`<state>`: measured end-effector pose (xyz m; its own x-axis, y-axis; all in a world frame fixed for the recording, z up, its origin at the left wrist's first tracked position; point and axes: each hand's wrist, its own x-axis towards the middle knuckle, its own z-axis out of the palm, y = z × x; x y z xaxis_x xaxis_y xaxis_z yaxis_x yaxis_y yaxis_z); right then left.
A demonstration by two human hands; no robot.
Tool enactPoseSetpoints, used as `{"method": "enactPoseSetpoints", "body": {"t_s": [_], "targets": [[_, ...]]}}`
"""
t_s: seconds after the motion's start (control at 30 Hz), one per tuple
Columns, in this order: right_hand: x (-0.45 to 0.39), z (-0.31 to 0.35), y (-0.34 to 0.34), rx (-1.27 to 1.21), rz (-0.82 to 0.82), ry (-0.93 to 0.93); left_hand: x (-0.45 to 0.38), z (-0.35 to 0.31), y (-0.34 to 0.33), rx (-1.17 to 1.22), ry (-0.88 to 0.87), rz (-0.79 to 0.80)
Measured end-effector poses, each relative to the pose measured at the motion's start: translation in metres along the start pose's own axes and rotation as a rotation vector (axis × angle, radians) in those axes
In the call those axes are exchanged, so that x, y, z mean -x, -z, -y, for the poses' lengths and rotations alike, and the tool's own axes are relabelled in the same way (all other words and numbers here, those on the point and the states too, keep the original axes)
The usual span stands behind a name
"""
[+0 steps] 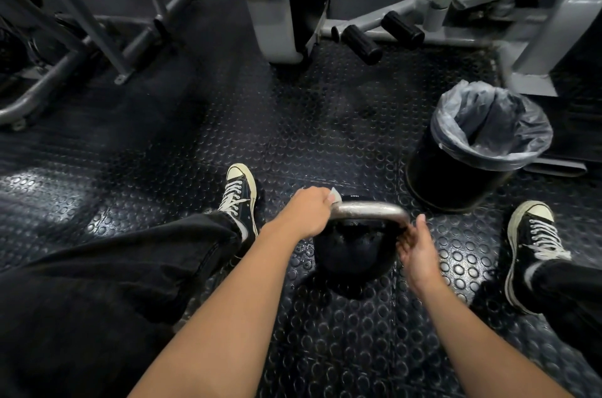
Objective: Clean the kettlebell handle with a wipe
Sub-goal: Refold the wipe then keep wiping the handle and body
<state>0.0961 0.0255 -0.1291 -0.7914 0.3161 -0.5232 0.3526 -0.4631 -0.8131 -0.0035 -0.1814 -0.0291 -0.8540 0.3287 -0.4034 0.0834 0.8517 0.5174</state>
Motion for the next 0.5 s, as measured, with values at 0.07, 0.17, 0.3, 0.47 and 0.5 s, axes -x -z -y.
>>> {"method": "enactPoseSetpoints", "body": {"t_s": [0.07, 0.17, 0.3, 0.47, 0.5], "targets": [[0.001, 0.001, 0.0, 0.006, 0.009, 0.008, 0.0, 0.004, -0.001, 0.005, 0.017, -0.001], [0.0, 0.0, 0.001, 0.022, 0.017, 0.019, -0.005, 0.005, 0.001, -0.005, 0.047, 0.059], [0.0, 0.0, 0.002, 0.032, 0.019, 0.007, -0.008, -0.003, 0.007, -0.012, 0.018, 0.074], [-0.002, 0.0, 0.001, 0.027, -0.007, -0.001, -0.007, 0.01, -0.002, 0.002, 0.053, 0.059], [-0.001, 0.0, 0.001, 0.027, -0.007, -0.001, -0.007, 0.009, -0.002, 0.006, 0.048, 0.063]]}}
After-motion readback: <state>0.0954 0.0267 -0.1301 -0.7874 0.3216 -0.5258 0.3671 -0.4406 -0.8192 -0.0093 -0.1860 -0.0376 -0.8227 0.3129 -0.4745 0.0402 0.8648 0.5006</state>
